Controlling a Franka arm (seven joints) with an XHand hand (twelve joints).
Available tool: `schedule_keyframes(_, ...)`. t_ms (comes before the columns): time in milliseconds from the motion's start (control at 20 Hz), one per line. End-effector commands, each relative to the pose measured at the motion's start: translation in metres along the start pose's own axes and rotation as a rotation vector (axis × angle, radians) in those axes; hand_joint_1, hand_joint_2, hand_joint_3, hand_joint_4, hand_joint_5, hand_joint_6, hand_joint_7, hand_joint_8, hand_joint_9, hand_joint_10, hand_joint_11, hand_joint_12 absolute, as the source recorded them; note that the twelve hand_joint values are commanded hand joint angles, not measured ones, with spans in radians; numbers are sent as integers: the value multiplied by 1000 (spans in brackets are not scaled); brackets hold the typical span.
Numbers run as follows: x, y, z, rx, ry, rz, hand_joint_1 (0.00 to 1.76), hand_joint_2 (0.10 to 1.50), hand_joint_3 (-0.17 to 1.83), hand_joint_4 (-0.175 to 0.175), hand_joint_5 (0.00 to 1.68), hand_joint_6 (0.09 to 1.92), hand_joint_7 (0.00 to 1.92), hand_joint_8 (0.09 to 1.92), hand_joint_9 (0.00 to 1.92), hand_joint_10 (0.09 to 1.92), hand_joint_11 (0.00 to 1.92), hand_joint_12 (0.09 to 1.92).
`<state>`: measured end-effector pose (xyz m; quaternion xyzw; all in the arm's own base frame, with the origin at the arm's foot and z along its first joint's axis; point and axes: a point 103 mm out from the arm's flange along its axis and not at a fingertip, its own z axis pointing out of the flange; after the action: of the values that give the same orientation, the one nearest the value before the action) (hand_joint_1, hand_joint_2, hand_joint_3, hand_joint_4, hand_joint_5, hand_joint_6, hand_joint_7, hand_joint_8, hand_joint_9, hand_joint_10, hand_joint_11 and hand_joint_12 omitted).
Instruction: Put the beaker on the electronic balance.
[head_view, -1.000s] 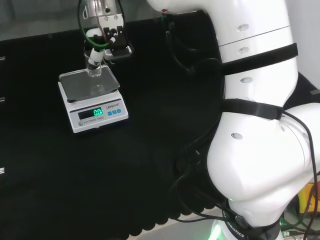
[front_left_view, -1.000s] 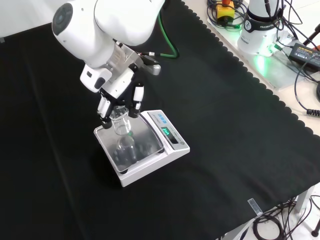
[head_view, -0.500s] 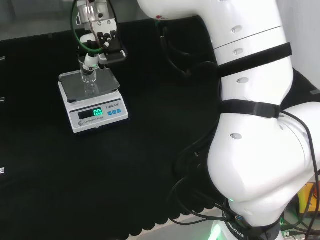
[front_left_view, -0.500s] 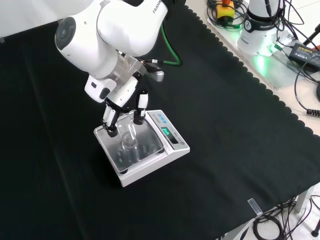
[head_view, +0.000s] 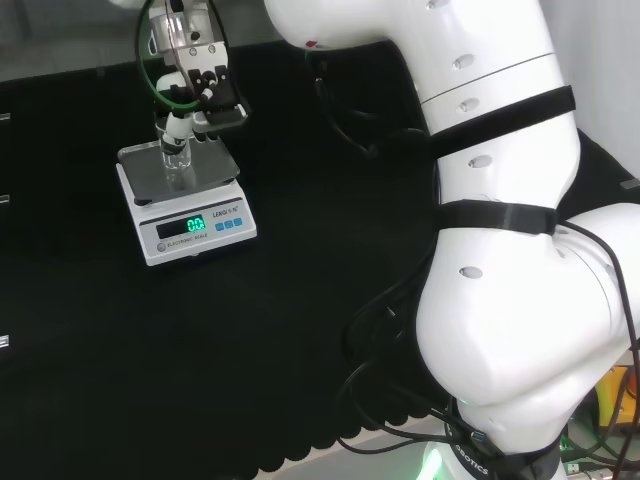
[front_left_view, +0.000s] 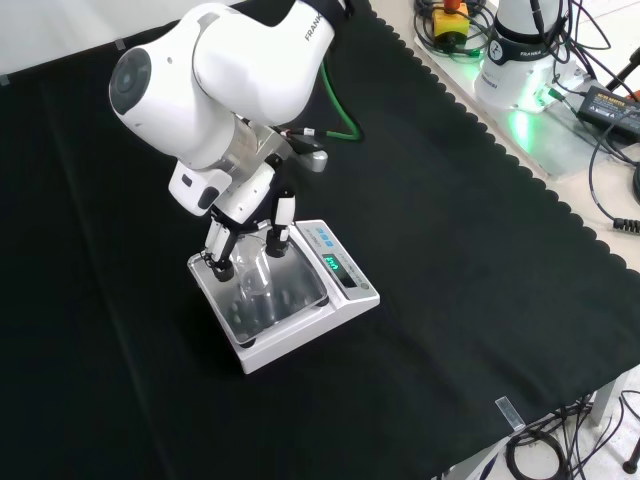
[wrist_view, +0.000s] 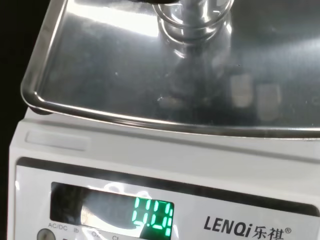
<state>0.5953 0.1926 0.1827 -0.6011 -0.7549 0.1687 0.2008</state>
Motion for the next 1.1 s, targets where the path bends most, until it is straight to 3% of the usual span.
schedule_keyframes(50,-5,7,11,20,-3,9,1177,1230,-175,-175,470,927,692,1073,1220,966,1356,796)
schedule_keyframes(400,-8,8,13,22,-8,9,1176,1229,-175,-175,468,927,689,1074,1220,966,1357,795)
schedule_keyframes(750,-9,6,10,28,4,-2,1057,1150,-175,-175,409,861,671,988,1289,829,1545,716)
schedule_keyframes(1100,-11,4,9,22,0,5,980,1083,-175,-175,335,760,625,997,1326,746,1513,726)
